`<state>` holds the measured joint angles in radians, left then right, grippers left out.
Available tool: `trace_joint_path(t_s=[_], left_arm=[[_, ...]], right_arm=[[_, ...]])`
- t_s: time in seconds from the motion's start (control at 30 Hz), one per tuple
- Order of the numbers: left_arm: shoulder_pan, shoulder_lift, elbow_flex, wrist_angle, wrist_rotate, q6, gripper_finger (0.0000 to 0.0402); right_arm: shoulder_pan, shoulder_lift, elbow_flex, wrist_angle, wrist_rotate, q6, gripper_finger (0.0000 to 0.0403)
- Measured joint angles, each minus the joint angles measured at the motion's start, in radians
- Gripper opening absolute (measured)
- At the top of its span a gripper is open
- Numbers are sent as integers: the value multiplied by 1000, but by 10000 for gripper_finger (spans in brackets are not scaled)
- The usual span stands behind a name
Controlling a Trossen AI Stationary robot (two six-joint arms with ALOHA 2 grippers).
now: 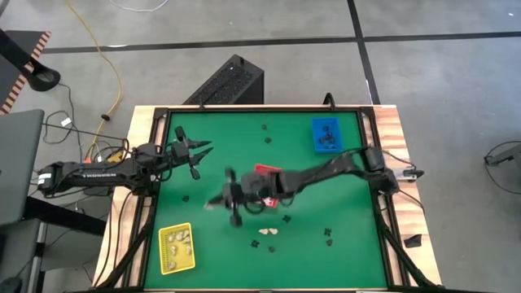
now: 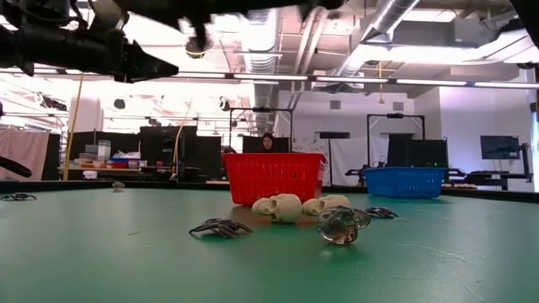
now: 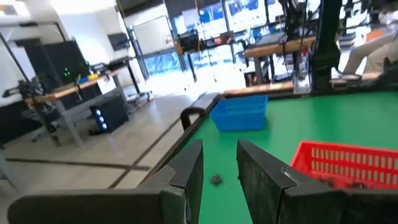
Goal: Sort Halloween decoration
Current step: Put the white skull toy into the yellow bin
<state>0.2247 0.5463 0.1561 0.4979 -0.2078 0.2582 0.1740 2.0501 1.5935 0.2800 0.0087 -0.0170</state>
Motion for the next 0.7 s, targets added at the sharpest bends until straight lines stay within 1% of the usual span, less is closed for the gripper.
trace_joint_path(t_s=[0.07, 0.17, 0.23, 0.3, 0.4, 0.57, 0.63, 0.67, 0.7], left_arm=[[0, -15, 2, -22, 2, -10, 88], [0, -35, 1, -60, 3, -35, 88], [0, -54, 0, -93, 5, -58, 88], [0, -73, 1, -108, 6, -86, 88], [0, -99, 1, -146, 13, -126, 88], [0, -146, 0, -249, 6, -151, 88], [0, -163, 0, -279, -6, -164, 88], [0, -170, 0, -286, -7, -171, 88], [0, -175, 0, -288, -8, -176, 88]], right_arm=[[37, 61, 18, 145, -44, 15, 25], [79, 154, 54, 268, -80, 48, 22], [99, 210, 93, 308, -81, 68, 26], [109, 281, 165, 343, -82, 81, 29], [110, 402, 312, 332, -103, 97, 29], [97, 598, 601, 182, -187, 125, 24], [95, 660, 716, 138, -191, 125, 28], [91, 685, 760, 114, -191, 125, 31], [89, 697, 764, 126, -191, 125, 35]])
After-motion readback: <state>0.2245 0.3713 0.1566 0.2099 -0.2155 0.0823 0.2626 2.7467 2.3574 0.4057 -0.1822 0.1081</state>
